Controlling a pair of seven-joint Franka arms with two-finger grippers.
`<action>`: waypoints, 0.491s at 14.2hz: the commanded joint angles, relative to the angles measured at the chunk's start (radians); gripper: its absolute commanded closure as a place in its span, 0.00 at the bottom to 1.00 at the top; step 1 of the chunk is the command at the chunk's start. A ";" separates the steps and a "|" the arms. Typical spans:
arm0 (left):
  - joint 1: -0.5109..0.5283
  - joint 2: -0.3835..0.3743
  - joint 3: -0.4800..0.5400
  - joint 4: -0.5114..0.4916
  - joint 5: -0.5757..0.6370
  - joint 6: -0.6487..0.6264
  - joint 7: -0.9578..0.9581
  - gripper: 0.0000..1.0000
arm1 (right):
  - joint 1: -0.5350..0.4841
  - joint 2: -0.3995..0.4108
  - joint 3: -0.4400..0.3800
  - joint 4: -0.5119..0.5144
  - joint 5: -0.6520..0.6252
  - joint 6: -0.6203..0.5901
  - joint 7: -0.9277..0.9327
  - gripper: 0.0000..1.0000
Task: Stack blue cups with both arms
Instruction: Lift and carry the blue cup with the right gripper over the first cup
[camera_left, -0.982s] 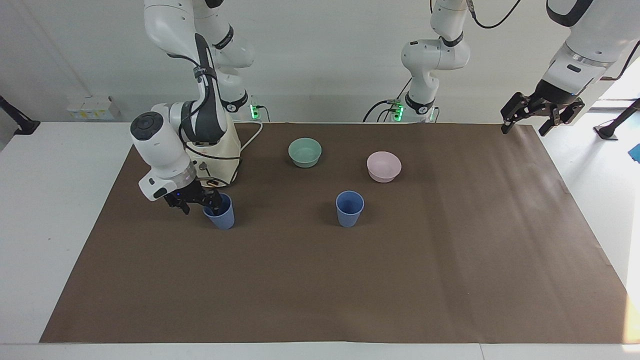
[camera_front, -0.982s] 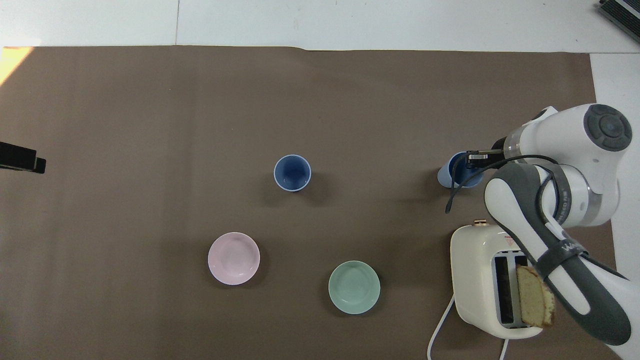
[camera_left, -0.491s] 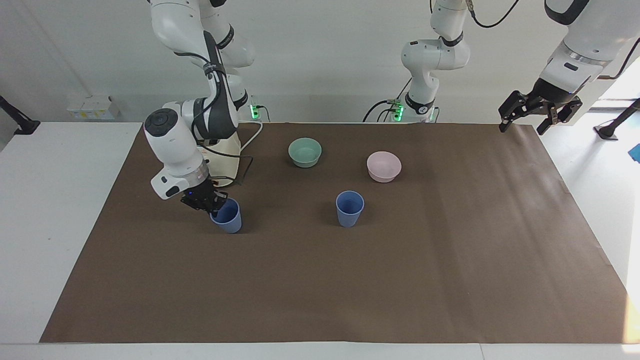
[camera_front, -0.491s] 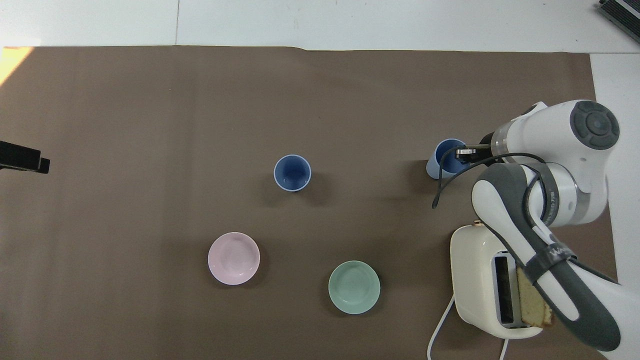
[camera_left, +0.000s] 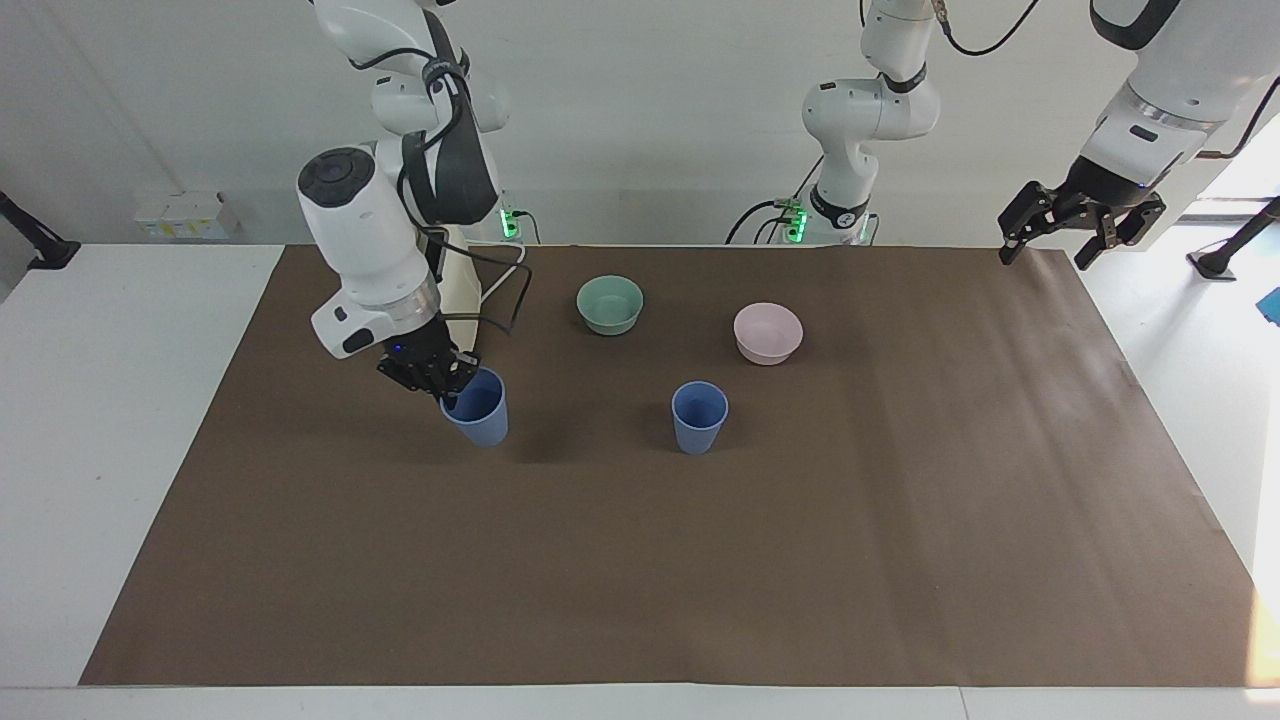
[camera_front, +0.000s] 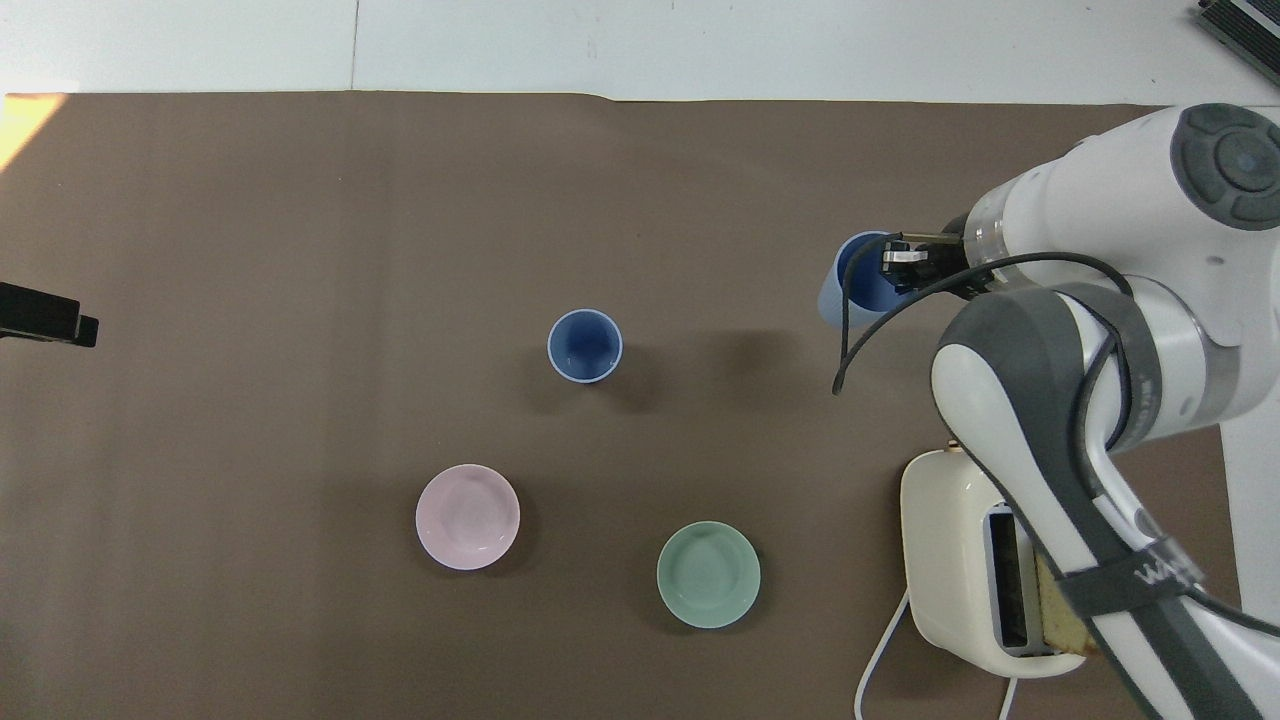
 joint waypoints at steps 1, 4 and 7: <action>0.010 -0.006 -0.007 0.009 0.018 -0.016 0.008 0.00 | 0.074 0.018 0.002 0.098 -0.026 -0.076 0.090 1.00; 0.010 -0.006 -0.007 0.009 0.018 -0.016 0.008 0.00 | 0.168 0.044 0.002 0.163 -0.035 -0.088 0.257 1.00; 0.010 -0.006 -0.007 0.009 0.018 -0.016 0.008 0.00 | 0.246 0.056 -0.001 0.191 -0.041 -0.079 0.337 1.00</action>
